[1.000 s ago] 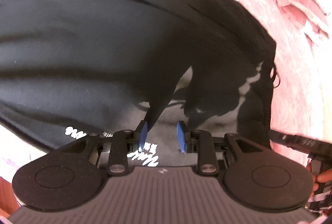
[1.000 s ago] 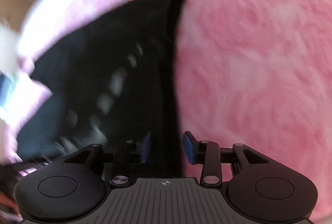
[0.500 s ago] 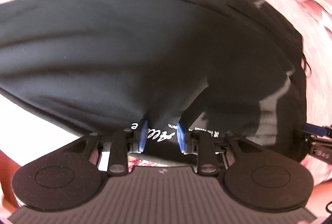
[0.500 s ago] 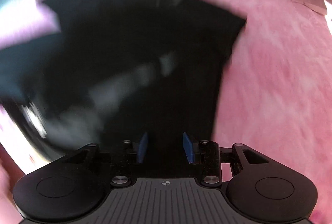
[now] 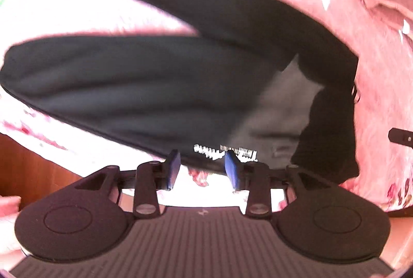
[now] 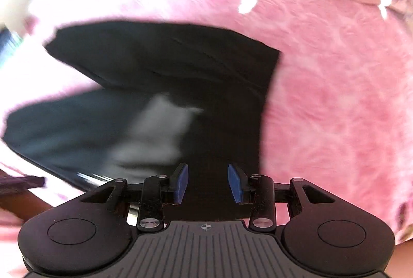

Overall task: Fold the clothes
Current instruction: 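Lay the trousers flat on the bed and open both tools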

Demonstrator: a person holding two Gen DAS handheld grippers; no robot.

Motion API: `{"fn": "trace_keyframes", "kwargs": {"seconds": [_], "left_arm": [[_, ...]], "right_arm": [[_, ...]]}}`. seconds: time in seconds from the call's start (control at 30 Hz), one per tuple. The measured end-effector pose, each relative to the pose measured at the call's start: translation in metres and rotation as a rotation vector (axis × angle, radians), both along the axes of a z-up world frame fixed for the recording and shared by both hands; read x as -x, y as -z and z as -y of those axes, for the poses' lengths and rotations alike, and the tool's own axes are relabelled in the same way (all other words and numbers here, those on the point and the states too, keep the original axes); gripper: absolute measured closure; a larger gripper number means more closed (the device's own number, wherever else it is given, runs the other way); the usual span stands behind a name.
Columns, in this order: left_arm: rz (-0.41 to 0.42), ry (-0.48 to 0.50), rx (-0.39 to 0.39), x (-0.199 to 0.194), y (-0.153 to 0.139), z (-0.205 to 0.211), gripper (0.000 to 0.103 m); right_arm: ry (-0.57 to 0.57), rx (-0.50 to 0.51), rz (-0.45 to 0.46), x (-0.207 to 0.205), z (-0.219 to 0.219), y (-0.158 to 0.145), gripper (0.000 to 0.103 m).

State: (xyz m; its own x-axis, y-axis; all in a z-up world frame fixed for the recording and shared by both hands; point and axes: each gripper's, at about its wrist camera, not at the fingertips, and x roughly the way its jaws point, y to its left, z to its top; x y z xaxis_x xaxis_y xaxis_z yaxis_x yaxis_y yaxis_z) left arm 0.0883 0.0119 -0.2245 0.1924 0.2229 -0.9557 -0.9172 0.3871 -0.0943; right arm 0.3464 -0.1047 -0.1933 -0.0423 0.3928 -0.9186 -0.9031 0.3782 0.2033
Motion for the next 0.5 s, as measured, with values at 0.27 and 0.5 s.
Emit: {"fn": "trace_keyframes", "kwargs": {"seconds": [0.27,0.5], "left_arm": [[0.025,-0.033,-0.047,0.002,-0.053,0.035,0.064],[-0.012,-0.127,-0.146,-0.007,-0.090,0.099,0.062]], "right_arm": [[-0.126,-0.038,0.016,0.030,0.007,-0.043,0.060],[-0.278,-0.085,0.075,0.034,0.034,-0.054,0.059]]}}
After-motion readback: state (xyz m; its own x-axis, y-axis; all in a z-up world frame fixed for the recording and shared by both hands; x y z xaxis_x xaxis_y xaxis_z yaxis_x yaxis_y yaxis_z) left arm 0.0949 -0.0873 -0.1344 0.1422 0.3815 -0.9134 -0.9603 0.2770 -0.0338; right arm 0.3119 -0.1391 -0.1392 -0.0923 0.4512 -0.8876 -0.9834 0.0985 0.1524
